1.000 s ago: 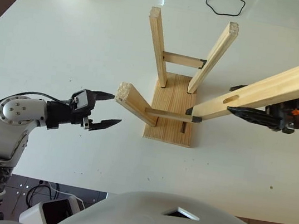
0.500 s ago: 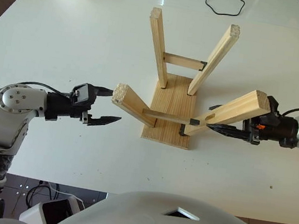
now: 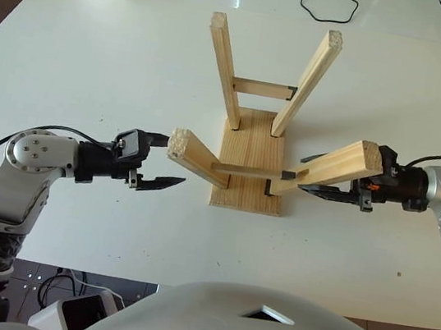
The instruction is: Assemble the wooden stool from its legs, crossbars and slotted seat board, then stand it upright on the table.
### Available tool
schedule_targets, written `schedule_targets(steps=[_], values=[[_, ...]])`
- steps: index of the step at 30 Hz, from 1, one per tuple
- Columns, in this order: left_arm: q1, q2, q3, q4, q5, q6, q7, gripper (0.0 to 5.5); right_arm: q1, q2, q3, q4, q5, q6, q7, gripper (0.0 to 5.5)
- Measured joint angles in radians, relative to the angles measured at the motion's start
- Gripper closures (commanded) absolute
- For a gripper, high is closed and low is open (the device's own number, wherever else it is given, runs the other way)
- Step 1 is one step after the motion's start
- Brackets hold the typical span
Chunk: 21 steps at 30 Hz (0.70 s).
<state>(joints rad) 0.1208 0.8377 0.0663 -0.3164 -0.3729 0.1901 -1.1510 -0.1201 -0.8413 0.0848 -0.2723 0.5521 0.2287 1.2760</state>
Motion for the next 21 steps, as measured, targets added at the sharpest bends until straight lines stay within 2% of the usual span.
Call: schedule_targets(steps=[9,21], values=[[0.021,-0.044,-0.045,-0.109,-0.001,0.03,0.06,1.73,-0.085,0.001,0.078,0.037,-0.039,-0.014,0.038,3.5],[0.005,-0.091,-0.074,-0.113,0.002,0.066,0.113,1.73,-0.147,0.007,0.132,0.089,-0.085,-0.065,0.074,3.5]])
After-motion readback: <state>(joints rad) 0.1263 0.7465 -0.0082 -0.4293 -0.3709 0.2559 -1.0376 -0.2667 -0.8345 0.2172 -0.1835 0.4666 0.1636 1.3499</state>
